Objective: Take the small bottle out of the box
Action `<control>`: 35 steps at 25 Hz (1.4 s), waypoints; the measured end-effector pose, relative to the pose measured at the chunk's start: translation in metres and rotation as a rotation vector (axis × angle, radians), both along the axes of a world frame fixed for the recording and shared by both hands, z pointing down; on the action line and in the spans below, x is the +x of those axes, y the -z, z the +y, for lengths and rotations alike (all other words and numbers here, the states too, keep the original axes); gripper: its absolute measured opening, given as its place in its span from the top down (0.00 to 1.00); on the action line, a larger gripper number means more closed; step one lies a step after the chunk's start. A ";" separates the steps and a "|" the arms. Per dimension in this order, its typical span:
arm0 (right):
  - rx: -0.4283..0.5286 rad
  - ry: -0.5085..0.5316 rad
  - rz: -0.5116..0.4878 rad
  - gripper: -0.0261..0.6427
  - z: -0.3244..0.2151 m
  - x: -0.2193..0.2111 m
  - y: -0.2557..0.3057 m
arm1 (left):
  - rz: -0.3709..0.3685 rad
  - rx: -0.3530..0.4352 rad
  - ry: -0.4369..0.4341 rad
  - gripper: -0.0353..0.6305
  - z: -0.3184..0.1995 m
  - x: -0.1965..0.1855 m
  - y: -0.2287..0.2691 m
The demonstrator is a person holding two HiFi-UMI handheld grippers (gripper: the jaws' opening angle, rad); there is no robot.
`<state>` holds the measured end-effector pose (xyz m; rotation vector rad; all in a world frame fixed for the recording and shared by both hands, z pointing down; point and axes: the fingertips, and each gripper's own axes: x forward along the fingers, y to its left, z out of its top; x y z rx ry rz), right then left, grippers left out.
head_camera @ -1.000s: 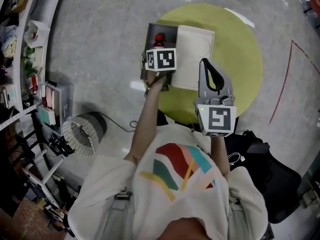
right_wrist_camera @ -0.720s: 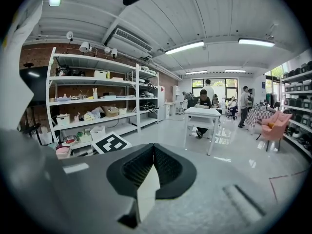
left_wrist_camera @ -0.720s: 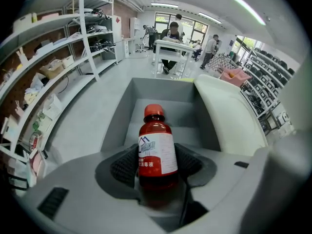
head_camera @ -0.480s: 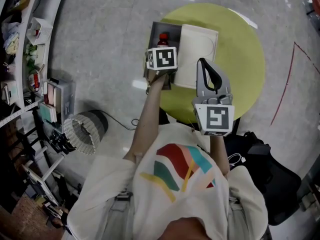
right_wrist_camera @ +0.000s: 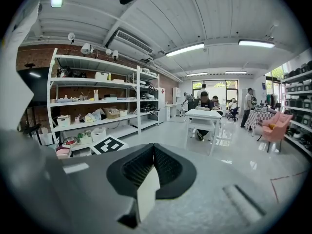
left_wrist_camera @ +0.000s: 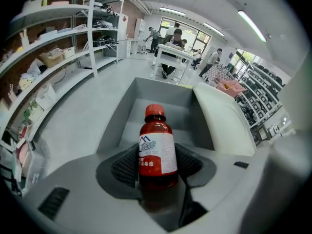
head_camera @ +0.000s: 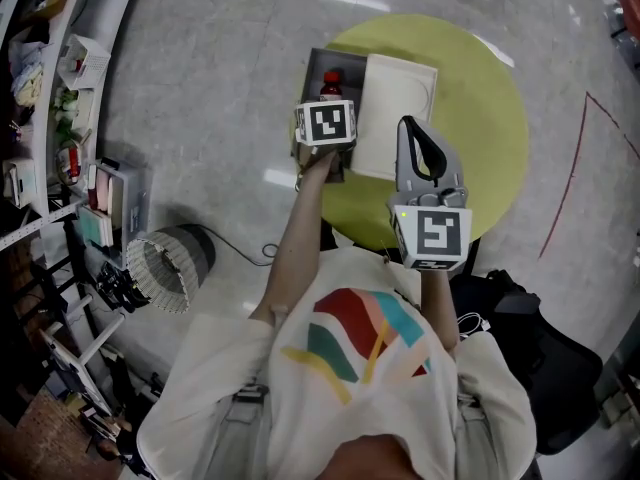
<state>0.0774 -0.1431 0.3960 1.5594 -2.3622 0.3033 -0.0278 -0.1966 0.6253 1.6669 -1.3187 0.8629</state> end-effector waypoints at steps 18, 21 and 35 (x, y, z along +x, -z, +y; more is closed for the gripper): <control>0.213 0.006 0.083 0.95 -0.012 -0.022 0.077 | 0.049 0.519 -0.051 0.62 -0.053 -0.004 0.192; 0.253 0.007 0.091 0.95 -0.010 -0.024 0.092 | 0.090 0.651 -0.060 0.62 -0.051 -0.004 0.243; 0.434 0.010 0.158 0.95 0.022 -0.029 0.140 | 0.210 1.195 -0.068 0.62 0.048 -0.013 0.387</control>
